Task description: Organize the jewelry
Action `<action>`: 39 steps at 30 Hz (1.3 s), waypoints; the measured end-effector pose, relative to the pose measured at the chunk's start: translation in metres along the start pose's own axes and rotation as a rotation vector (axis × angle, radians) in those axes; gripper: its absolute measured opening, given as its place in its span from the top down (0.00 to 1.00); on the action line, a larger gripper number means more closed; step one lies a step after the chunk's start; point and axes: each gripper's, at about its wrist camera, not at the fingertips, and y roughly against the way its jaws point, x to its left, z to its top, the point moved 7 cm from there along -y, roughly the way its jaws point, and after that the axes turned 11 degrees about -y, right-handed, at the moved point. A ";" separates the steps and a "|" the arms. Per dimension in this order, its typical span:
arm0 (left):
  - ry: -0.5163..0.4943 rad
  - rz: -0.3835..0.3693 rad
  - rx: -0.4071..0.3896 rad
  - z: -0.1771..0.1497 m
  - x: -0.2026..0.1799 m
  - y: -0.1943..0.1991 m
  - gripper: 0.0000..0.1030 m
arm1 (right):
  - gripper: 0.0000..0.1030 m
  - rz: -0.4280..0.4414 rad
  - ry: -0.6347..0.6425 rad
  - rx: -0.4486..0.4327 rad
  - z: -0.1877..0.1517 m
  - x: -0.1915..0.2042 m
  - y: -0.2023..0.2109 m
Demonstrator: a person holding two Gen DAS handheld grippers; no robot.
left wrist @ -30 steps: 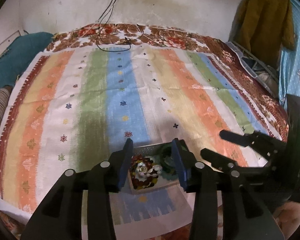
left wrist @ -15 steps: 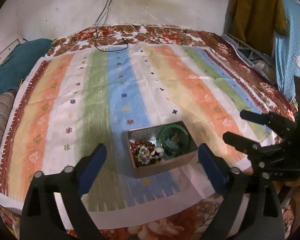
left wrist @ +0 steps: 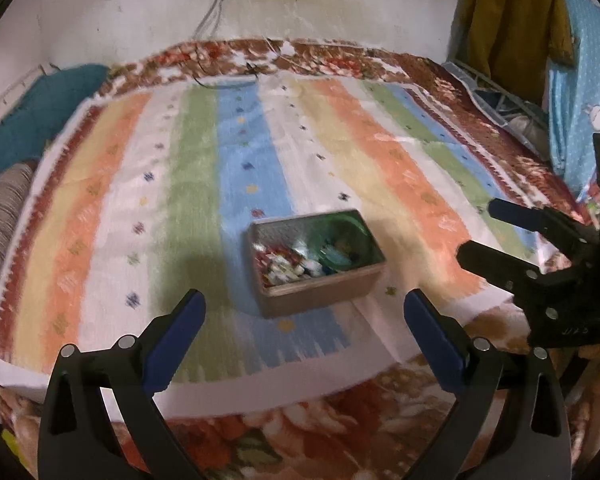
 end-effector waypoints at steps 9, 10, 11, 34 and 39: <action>-0.048 0.055 -0.028 -0.006 -0.007 0.006 0.05 | 0.07 0.015 -0.040 -0.017 -0.004 -0.004 0.011; -0.054 0.052 -0.041 -0.005 -0.008 0.008 0.05 | 0.07 0.019 -0.046 -0.018 -0.005 -0.005 0.012; -0.056 0.050 -0.050 -0.005 -0.009 0.010 0.05 | 0.07 0.025 -0.052 -0.021 -0.005 -0.005 0.014; -0.042 0.094 -0.129 -0.002 -0.002 0.027 0.05 | 0.07 0.000 -0.019 -0.032 -0.012 0.001 0.018; -0.043 0.090 -0.128 -0.001 -0.003 0.026 0.05 | 0.07 -0.005 -0.007 -0.036 -0.011 0.002 0.016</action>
